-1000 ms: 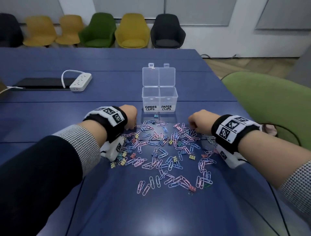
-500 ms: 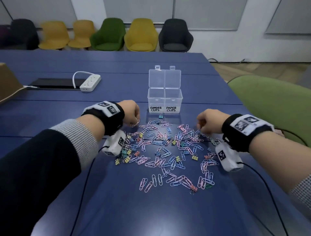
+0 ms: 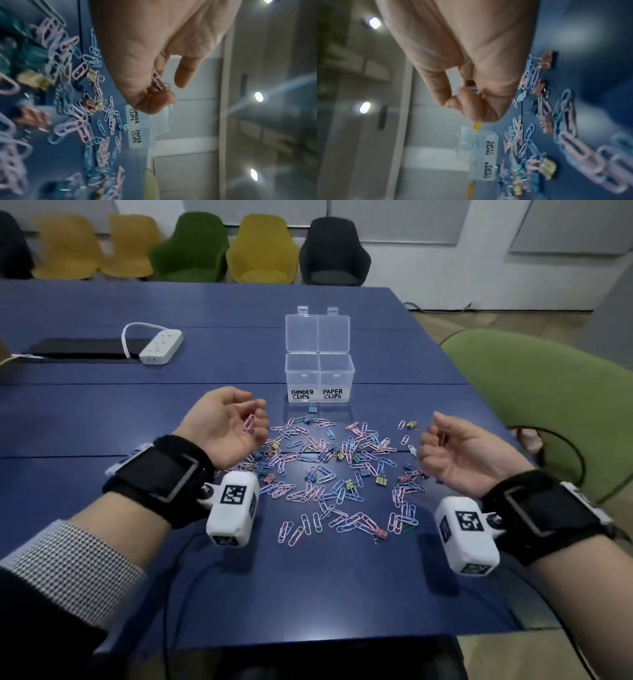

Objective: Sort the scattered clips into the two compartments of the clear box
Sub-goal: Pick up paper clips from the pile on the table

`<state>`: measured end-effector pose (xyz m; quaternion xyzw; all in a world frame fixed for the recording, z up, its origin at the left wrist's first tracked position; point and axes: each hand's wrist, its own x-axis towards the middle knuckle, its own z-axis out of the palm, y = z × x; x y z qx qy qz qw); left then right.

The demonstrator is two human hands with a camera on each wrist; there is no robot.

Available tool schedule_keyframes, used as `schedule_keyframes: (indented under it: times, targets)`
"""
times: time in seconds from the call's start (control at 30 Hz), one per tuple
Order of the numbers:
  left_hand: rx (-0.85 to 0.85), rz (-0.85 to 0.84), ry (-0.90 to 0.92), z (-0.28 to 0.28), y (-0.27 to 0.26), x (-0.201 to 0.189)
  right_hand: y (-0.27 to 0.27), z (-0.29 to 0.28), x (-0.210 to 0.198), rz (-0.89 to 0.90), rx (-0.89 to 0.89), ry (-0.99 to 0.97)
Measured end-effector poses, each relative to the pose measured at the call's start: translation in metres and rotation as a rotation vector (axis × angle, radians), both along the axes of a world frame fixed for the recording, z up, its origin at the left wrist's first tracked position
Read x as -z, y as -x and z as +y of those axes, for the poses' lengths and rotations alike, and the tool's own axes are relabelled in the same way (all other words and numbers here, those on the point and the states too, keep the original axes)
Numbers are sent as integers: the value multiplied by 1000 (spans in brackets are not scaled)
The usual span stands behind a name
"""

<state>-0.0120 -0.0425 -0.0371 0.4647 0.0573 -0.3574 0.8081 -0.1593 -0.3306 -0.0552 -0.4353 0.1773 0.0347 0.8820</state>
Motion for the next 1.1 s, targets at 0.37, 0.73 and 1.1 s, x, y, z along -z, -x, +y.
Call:
schedule_keyframes:
  times: [0.37, 0.73, 1.1]
  targets:
    - [910, -860, -1206, -4, 54, 5, 30, 26, -8, 244, -546, 1563]
    - [1275, -1262, -1620, -29, 74, 16, 15, 56, 1, 200, -896, 1992]
    - [1002, -987, -1243, -10, 53, 15, 9, 52, 6, 209, -912, 2049]
